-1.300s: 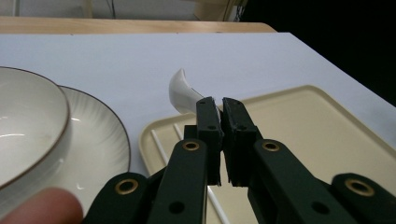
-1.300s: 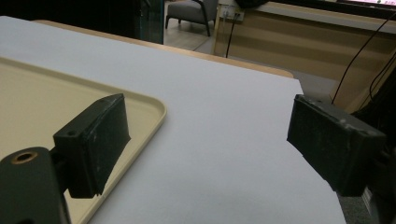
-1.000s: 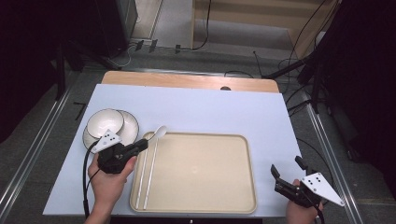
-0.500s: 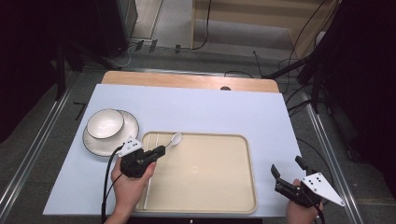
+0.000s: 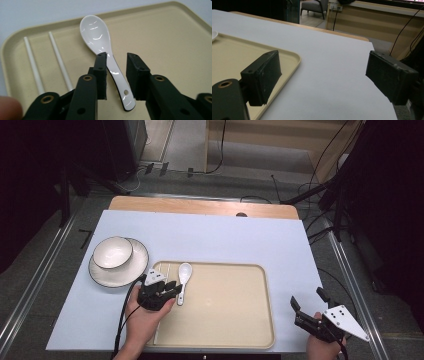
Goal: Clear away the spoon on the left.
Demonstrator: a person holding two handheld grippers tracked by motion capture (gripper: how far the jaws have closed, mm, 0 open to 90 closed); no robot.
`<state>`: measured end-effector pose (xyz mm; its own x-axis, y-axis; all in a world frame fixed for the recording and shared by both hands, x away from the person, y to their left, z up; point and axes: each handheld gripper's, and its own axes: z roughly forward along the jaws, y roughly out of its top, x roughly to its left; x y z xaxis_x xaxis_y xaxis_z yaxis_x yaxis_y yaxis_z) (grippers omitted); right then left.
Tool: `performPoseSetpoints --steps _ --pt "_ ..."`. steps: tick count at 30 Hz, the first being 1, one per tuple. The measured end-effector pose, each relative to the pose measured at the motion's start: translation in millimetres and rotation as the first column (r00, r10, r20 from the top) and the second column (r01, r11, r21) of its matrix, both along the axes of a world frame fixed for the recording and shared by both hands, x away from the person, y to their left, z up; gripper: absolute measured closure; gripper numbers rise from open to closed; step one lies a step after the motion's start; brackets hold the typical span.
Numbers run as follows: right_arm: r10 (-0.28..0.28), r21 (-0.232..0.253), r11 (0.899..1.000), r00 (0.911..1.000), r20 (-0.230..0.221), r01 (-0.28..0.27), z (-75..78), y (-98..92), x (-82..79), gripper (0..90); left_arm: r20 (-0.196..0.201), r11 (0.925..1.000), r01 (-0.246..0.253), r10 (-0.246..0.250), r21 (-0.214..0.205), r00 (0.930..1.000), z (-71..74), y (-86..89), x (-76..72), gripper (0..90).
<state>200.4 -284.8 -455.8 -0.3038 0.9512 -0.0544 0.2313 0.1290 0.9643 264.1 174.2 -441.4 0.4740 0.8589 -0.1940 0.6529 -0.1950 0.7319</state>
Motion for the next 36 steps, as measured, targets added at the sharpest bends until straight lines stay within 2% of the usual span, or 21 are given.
performPoseSetpoints --steps 2,4,12,17,30,36 --pt "0.000 0.002 1.000 1.0000 -0.001 0.000 -0.1 -0.2 0.1 13.3 -0.012 0.9996 0.025 -0.025 0.009 0.9996 0.9 -5.0 2.6 85.0" --pt "0.000 0.003 1.000 1.0000 -0.001 0.000 -0.2 0.0 0.2 13.3 -0.026 0.9988 0.044 -0.044 0.021 0.9987 0.2 -13.1 8.9 90.0" --pt "0.002 0.007 1.000 1.0000 0.001 -0.002 -0.3 -0.4 0.1 13.3 -0.095 0.9981 0.039 -0.034 0.047 0.9949 -9.3 -34.4 42.1 90.0" --pt "0.004 0.009 1.000 1.0000 0.000 -0.004 -0.5 -0.1 0.6 13.3 -0.121 0.9987 0.022 -0.017 0.047 0.9926 -12.8 -38.5 55.3 90.0" --pt "0.010 0.005 1.000 0.9999 0.000 -0.010 -0.5 1.5 0.8 13.3 -0.140 0.9987 0.005 0.003 0.051 0.9901 -17.0 -29.6 63.3 90.0" --pt "0.010 0.003 1.000 0.9999 -0.002 -0.010 -0.8 1.5 1.1 13.3 -0.139 0.9977 0.027 -0.018 0.063 0.9902 -15.6 -27.1 61.7 90.0"
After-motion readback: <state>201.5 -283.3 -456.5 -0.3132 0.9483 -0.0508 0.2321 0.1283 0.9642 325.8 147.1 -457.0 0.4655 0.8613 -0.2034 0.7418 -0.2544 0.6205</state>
